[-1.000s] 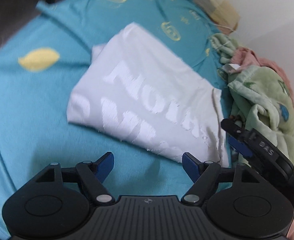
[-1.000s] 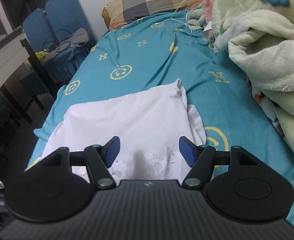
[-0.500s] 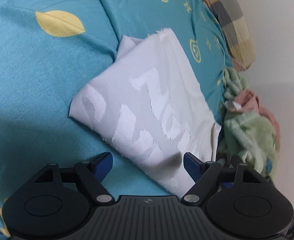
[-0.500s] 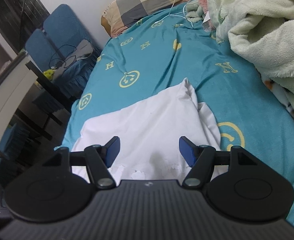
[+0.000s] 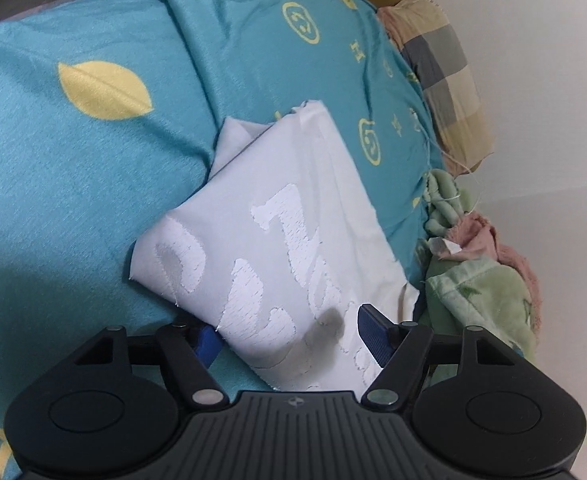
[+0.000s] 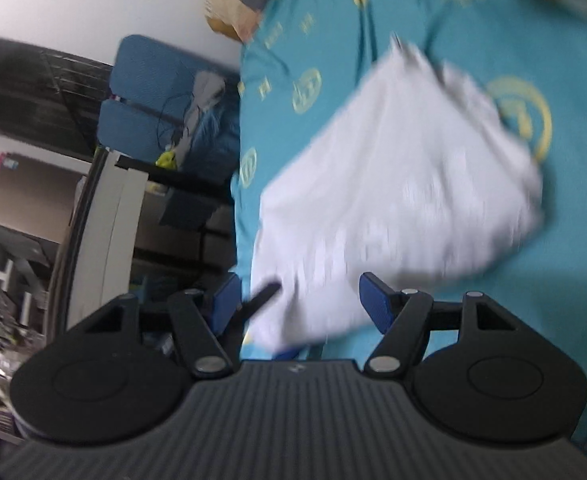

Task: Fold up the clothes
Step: 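Grasp the folded shirt bundle edge with both grippers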

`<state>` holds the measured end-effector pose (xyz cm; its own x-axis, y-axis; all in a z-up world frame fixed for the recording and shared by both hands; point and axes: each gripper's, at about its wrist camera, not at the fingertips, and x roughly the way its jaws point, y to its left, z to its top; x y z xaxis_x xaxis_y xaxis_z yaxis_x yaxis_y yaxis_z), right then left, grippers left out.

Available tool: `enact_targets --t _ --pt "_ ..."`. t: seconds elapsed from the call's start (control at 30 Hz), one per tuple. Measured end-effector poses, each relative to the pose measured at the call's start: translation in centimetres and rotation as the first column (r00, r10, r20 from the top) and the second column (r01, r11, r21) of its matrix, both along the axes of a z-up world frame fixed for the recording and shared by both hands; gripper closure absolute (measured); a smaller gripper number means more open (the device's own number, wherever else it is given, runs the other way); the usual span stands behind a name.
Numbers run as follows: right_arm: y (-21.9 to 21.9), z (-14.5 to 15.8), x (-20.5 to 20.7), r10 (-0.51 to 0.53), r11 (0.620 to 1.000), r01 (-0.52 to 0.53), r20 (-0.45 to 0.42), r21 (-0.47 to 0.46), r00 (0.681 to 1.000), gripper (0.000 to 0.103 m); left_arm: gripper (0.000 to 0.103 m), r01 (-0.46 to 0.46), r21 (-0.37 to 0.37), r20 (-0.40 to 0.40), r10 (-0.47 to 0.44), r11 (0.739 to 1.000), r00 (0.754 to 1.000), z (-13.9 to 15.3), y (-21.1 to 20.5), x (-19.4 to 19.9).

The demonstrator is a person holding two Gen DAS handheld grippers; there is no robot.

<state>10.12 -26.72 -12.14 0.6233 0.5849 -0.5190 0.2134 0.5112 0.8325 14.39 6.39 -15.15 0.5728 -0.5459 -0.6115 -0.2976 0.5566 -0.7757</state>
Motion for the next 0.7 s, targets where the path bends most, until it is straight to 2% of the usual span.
enact_targets --t 0.13,0.27,0.47,0.53,0.7 --pt "1.0 -1.6 -0.4 0.018 0.998 -0.014 -0.066 0.058 0.998 0.034 0.032 0.003 -0.022 0.06 -0.002 1.0 0.998 1.2 -0.2 -0.1" --pt "0.6 -3.6 -0.1 -0.024 0.984 0.045 -0.122 0.175 0.992 0.034 0.032 0.002 -0.058 0.102 0.004 0.998 0.995 2.0 -0.2 -0.3" --pt "-0.4 -6.9 0.3 -0.121 0.915 0.193 -0.215 0.354 0.969 0.031 0.031 0.004 -0.073 0.118 0.004 0.997 0.993 2.5 -0.3 -0.3" --pt "0.0 -8.0 0.5 -0.107 0.891 0.207 -0.257 0.403 0.96 0.031 0.031 0.001 -0.079 0.113 0.008 0.997 0.994 2.4 -0.3 -0.3" --pt "-1.5 -8.7 -0.2 -0.242 0.863 0.34 -0.286 0.372 0.927 0.03 0.031 -0.001 -0.08 0.106 0.01 0.997 0.994 2.3 -0.2 -0.1"
